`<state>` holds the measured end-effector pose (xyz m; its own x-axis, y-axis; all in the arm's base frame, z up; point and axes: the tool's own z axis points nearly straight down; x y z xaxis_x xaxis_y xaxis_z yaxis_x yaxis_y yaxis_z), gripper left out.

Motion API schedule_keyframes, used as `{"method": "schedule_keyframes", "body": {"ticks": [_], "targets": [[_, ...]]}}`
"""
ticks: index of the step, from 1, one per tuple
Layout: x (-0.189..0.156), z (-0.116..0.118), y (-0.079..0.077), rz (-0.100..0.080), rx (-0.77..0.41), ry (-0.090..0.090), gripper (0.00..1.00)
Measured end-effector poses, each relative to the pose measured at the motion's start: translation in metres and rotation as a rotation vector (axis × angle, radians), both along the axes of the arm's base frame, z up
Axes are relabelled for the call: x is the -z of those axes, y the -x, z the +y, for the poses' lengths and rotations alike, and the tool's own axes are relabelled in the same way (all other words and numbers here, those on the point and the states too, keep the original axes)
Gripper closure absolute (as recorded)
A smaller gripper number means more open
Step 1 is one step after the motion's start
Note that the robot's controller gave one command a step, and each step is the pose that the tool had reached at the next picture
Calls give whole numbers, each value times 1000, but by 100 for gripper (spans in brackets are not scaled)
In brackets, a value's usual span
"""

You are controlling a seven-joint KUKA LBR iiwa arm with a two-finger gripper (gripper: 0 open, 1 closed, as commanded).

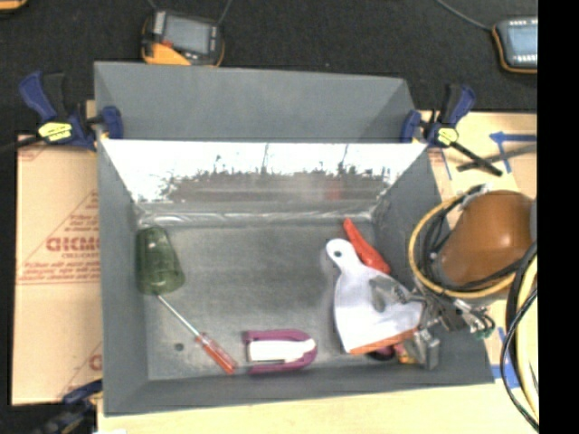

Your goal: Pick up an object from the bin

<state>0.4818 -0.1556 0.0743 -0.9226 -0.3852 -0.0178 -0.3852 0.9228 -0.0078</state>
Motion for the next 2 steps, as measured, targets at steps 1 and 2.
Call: {"method": "schedule_keyframes", "body": {"ticks": [1,2], "targets": [[-21,7,-4,9,-8,3,0],[-25,33,2,7,-370,7,0]]}}
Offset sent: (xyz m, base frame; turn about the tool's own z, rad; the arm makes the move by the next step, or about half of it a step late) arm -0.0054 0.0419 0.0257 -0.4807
